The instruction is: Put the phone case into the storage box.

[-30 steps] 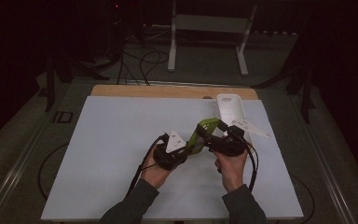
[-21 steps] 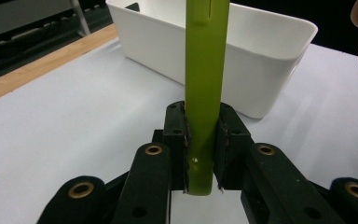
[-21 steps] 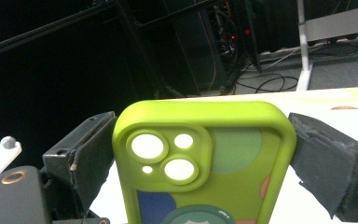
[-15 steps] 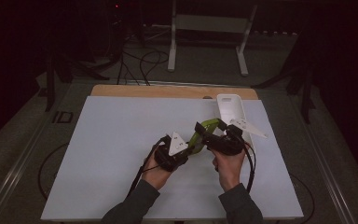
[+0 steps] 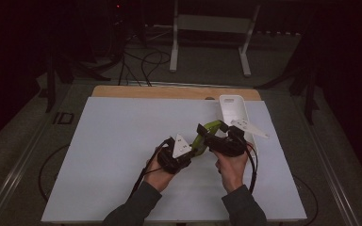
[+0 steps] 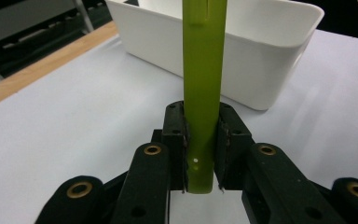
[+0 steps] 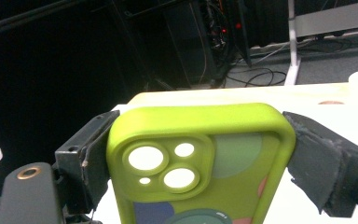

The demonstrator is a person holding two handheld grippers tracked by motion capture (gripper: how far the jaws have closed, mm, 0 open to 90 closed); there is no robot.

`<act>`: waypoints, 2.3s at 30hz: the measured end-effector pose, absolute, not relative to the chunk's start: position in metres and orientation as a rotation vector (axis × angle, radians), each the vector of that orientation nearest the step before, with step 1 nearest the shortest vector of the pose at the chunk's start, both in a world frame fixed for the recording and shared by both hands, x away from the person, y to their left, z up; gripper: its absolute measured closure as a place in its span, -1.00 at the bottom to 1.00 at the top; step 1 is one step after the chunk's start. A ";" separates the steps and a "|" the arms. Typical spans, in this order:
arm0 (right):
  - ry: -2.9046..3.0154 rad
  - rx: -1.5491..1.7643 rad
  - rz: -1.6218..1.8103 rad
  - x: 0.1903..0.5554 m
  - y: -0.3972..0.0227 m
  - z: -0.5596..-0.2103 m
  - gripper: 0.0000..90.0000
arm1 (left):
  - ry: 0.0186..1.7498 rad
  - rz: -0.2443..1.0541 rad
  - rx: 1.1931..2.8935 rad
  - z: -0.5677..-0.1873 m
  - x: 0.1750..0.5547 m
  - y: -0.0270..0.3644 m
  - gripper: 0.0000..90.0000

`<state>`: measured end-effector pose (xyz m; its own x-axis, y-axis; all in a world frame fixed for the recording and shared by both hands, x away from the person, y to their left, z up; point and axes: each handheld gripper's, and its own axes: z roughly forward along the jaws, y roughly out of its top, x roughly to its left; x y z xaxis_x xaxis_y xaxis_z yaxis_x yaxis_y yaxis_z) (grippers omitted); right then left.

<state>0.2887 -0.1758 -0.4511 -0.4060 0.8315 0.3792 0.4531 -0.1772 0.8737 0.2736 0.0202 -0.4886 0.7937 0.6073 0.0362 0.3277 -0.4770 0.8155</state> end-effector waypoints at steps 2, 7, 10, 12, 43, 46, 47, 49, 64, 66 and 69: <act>1.765 1.476 1.605 0.289 -0.176 -0.451 -0.66 | 0.692 0.389 2.105 -0.489 0.275 0.021 0.70; 1.778 1.468 1.598 0.289 -0.175 -0.451 -0.65 | 0.692 0.384 2.096 -0.488 0.276 0.022 0.55; 1.779 1.469 1.598 0.289 -0.174 -0.451 -0.65 | 0.704 0.380 2.085 -0.487 0.277 0.024 0.37; 1.780 1.468 1.598 0.289 -0.174 -0.451 -0.65 | 0.711 0.384 2.084 -0.486 0.277 0.025 0.22; 1.812 1.434 1.538 0.290 -0.169 -0.443 -0.65 | 0.778 0.318 2.046 -0.487 0.282 0.039 -0.96; 1.825 1.426 1.508 0.291 -0.167 -0.442 -0.65 | 0.779 0.312 2.046 -0.487 0.283 0.041 -0.96; 1.825 1.426 1.508 0.291 -0.167 -0.442 -0.65 | 0.779 0.312 2.046 -0.487 0.283 0.041 -0.97; 1.826 1.429 1.505 0.292 -0.167 -0.441 -0.65 | 0.785 0.295 2.049 -0.488 0.283 0.043 -0.97; 1.843 1.441 1.395 0.300 -0.168 -0.435 -0.65 | 0.803 0.279 2.037 -0.487 0.283 0.057 -0.99; 1.845 1.443 1.385 0.301 -0.168 -0.434 -0.65 | 0.805 0.276 2.037 -0.487 0.283 0.060 -0.99; 1.847 1.447 1.377 0.302 -0.168 -0.433 -0.65 | 0.809 0.275 2.038 -0.487 0.283 0.062 -0.99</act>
<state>0.3023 -0.1684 -0.4331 -0.3712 0.8978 0.2371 0.4836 -0.0311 0.8747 0.2826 0.0621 -0.4874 0.7616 0.6385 -0.1108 0.4388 -0.3823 0.8132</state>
